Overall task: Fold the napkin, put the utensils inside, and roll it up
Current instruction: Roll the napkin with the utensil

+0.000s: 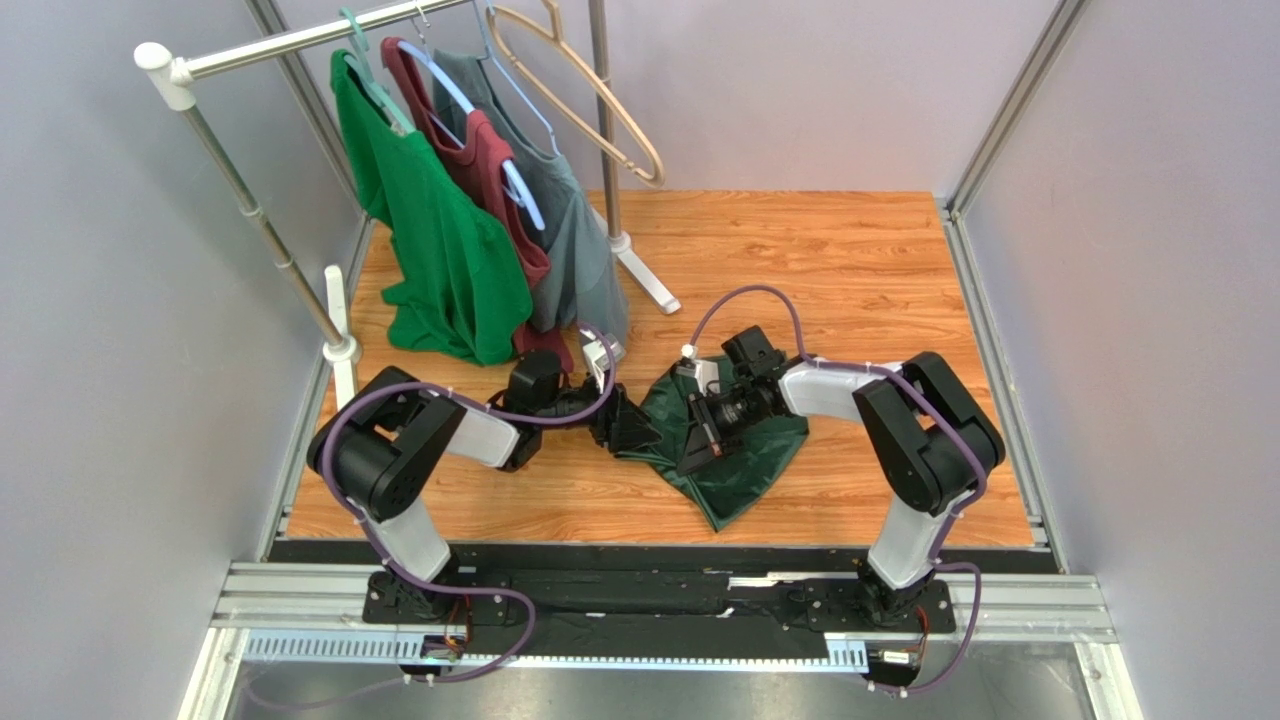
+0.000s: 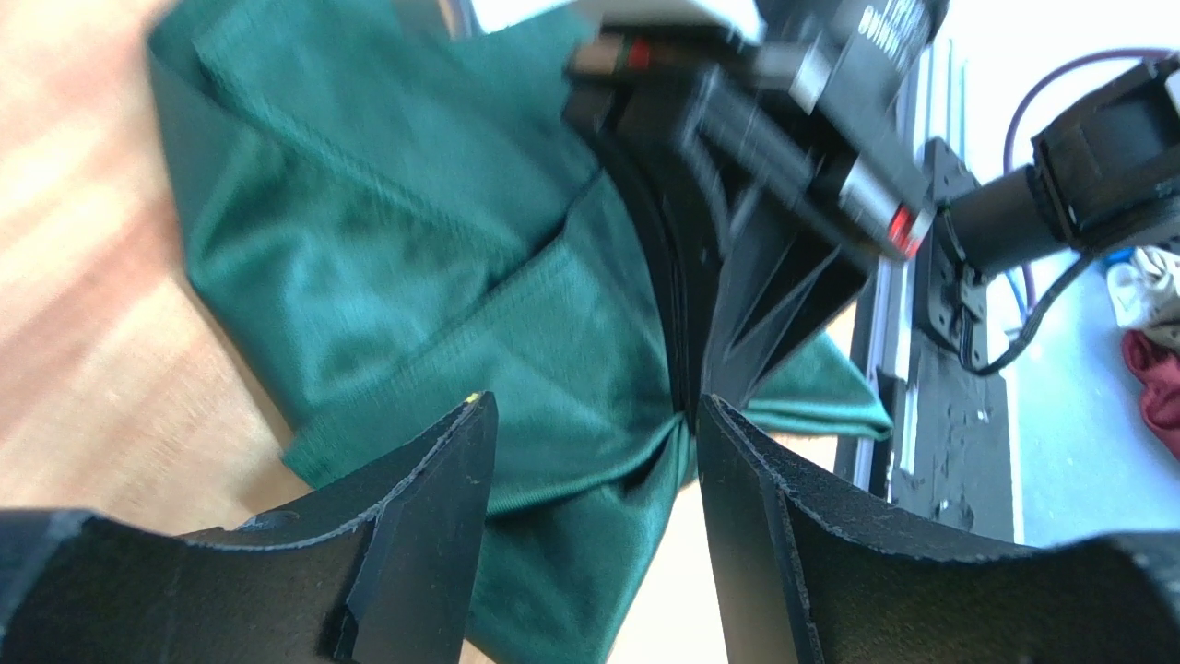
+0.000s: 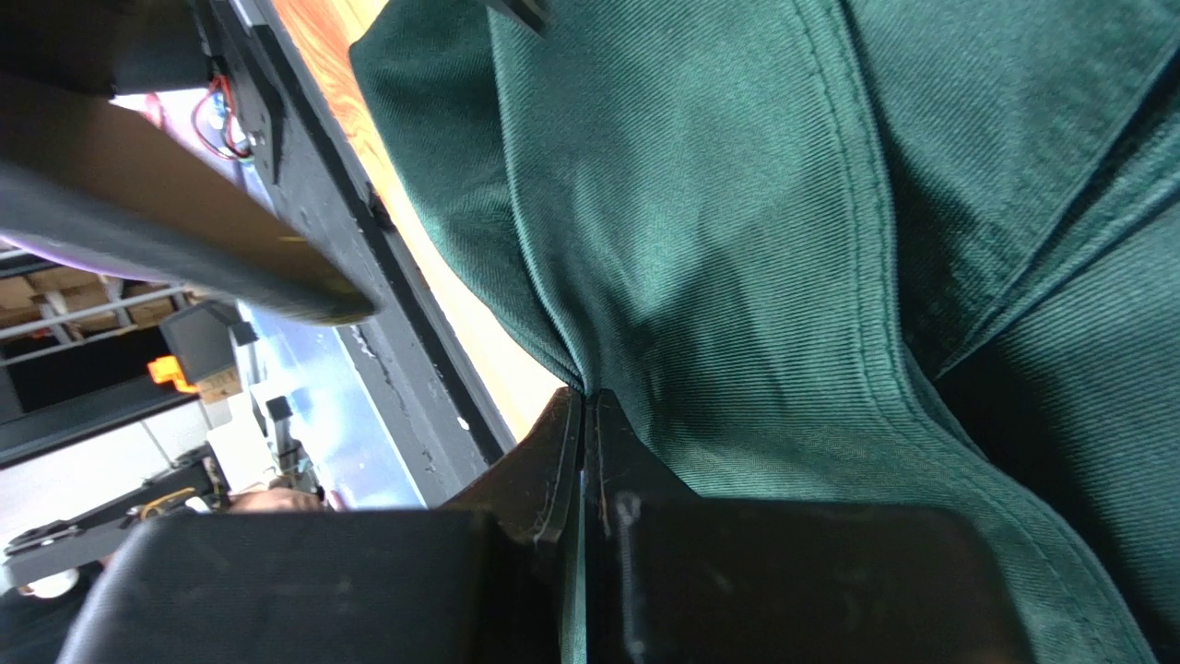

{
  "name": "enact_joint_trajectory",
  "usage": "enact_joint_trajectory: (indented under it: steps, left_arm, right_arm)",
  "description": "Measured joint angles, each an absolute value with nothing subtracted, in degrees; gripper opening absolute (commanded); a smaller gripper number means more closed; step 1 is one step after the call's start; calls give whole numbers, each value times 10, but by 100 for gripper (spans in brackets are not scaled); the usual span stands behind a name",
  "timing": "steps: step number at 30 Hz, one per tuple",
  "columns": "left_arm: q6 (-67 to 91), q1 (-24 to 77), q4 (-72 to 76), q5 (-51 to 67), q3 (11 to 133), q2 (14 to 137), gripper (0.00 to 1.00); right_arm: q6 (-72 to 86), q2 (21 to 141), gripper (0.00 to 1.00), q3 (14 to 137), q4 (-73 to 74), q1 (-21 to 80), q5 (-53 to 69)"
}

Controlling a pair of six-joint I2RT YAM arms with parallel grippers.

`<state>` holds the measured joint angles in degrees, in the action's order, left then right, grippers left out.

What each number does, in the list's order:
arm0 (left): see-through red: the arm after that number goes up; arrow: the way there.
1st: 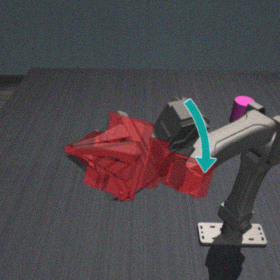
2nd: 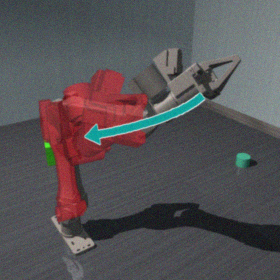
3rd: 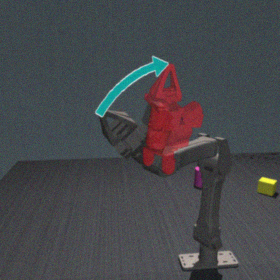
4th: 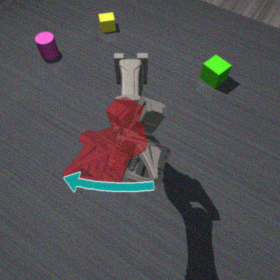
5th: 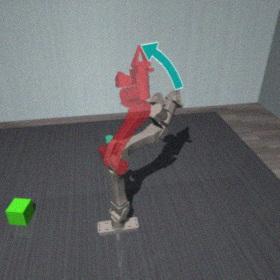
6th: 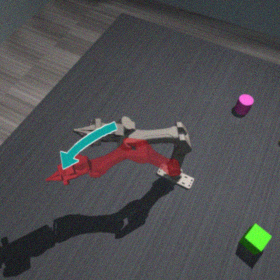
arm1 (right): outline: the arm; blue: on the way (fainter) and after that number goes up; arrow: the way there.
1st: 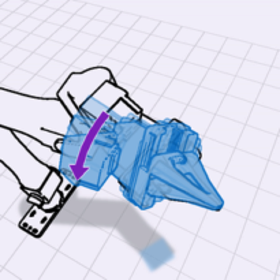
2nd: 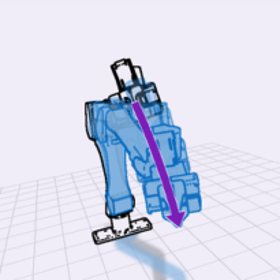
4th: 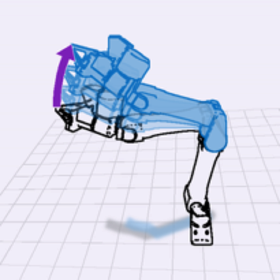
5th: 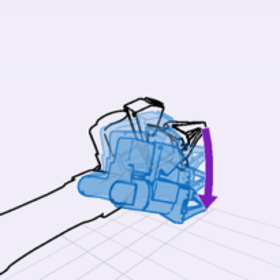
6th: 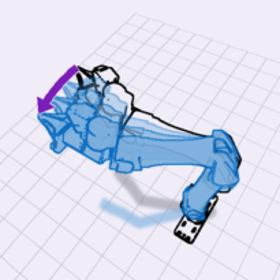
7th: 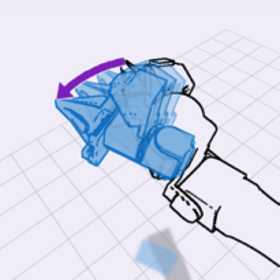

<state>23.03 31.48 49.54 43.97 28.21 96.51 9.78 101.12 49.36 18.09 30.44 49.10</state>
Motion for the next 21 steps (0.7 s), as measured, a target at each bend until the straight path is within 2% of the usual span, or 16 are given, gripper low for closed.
enact_joint_trajectory:
  steps: [21]
  left_arm:
    - [169, 315, 384, 439, 294, 965, 66]
  right_arm:
    - [98, 1052, 0, 503, 179, 268, 523]
